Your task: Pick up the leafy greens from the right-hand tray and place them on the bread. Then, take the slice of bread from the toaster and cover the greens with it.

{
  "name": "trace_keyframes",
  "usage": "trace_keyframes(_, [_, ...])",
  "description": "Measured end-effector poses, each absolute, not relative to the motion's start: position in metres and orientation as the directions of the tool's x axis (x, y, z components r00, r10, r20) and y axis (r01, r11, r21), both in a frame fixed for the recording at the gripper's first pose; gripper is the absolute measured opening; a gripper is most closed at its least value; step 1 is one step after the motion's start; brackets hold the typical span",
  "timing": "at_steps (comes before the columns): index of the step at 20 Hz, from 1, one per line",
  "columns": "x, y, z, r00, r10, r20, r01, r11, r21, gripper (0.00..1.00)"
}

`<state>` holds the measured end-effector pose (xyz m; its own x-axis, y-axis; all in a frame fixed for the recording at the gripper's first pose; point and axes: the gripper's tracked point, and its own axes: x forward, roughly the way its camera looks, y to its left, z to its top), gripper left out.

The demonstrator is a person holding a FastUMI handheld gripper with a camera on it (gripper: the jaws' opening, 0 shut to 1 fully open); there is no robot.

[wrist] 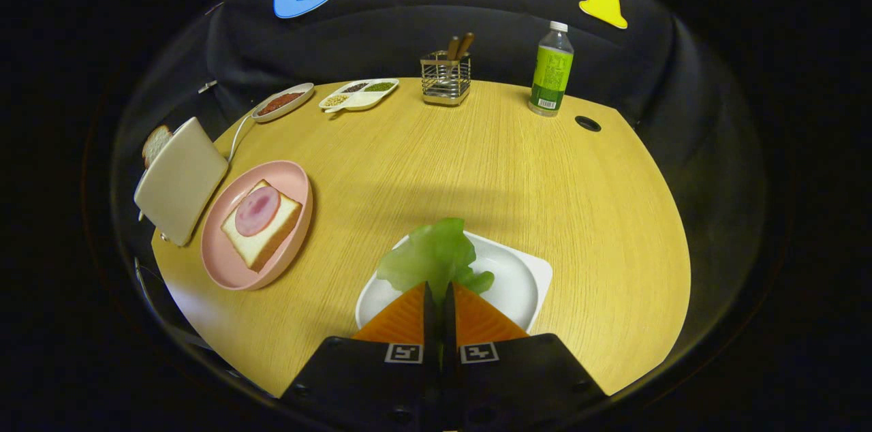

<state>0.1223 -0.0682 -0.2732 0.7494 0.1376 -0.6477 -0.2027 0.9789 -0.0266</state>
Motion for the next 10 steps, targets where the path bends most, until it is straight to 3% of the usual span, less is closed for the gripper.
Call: trace_keyframes(10, [0.108, -0.016, -0.194, 0.803, 0.165, -0.572, -0.227, 0.973, -0.038, 0.05])
